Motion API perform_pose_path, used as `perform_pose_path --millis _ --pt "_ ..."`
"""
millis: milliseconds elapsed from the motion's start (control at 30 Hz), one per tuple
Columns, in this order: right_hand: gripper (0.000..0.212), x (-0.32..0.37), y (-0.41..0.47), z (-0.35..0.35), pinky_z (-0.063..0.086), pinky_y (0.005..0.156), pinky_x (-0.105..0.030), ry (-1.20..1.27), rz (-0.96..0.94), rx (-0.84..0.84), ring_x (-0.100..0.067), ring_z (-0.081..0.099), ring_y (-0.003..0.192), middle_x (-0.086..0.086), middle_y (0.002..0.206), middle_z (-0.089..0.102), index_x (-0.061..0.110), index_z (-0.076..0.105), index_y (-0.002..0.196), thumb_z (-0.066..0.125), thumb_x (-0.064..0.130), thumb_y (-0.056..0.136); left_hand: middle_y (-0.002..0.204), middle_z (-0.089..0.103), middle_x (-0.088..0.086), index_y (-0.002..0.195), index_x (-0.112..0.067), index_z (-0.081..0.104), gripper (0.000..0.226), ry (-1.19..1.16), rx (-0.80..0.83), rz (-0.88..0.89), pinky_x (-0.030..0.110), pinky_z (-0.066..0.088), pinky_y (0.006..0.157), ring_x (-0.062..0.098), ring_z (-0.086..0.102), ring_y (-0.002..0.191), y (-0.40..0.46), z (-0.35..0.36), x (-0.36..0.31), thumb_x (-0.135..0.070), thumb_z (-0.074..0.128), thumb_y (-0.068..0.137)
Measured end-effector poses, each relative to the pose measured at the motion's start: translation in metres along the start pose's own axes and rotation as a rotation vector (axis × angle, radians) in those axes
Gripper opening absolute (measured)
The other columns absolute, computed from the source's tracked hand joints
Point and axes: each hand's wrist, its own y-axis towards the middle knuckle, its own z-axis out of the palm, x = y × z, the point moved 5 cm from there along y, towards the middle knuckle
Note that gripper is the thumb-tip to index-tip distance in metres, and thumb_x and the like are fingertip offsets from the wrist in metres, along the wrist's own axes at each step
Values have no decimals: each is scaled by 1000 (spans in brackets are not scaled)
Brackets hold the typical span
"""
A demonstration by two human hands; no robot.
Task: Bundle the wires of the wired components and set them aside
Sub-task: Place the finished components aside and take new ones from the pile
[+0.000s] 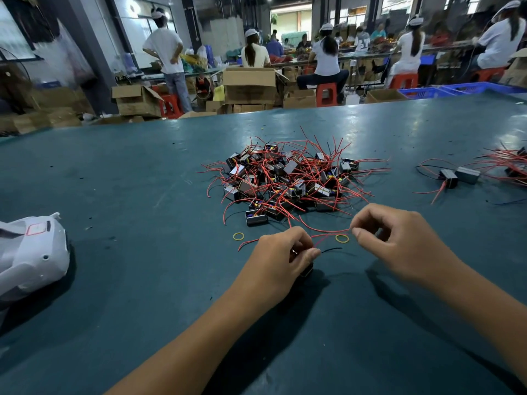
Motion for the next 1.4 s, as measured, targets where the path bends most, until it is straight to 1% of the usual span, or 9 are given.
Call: perform_pose_path --millis 133,267,367,467,600,767,933,1000,1400 --pt "16 7 -2 7 49 65 -30 14 -29 54 -22 64 71 17 90 67 36 64 98 68 25 87 71 62 -15 87 -24 66 10 35 -13 6 11 35 58 -3 54 62 0 0 -1 -31 69 93" --pt "20 11 -3 14 48 67 -26 -7 -63 113 -12 65 79 18 92 68 34 66 105 70 26 87 69 60 -16 87 -23 67 11 65 -11 31 16 38 60 -4 54 62 0 1 -5 -32 69 93" --pt "14 11 -4 19 43 69 -12 -30 -71 135 -5 63 86 16 91 69 31 68 99 71 24 87 69 61 -15 88 -22 68 11 67 -7 47 22 44 63 -3 55 62 -1 1 -7 -30 69 94" --pt "10 13 -5 19 39 69 -8 -40 -84 118 -5 61 82 13 82 68 26 67 86 72 18 87 71 63 -13 87 -21 68 11 77 -9 57 29 50 67 2 56 64 -2 0 -8 -31 69 94" --pt "11 15 -6 17 41 65 -13 -39 -104 132 -9 60 76 13 78 66 27 64 80 68 23 90 73 68 -9 87 -21 68 13 88 2 65 33 51 68 7 59 66 -2 1 -10 -31 68 94" --pt "7 18 -7 17 38 65 -10 -80 -104 127 -6 60 74 14 75 65 27 64 76 61 27 83 73 69 -7 86 -19 69 14 101 13 68 34 50 68 9 59 68 -2 0 -11 -31 69 94" --pt "11 20 -8 18 47 64 -33 -196 -79 102 -9 56 68 13 67 59 25 57 70 55 32 78 75 69 -6 85 -18 68 15 139 52 69 35 49 69 11 59 71 -3 1 -13 -31 68 94" --pt "12 23 -8 20 48 64 -37 -248 -70 102 -8 54 67 13 66 57 25 57 70 53 33 77 75 67 -7 85 -19 67 15 169 55 77 34 48 69 11 57 71 -3 1 -14 -31 67 94" --pt "14 25 -5 18 43 69 -33 -358 -9 117 -7 48 64 14 63 53 23 54 67 52 34 75 74 53 -12 85 -20 61 17 253 83 108 32 40 68 11 46 70 -4 2 -18 -32 63 96"
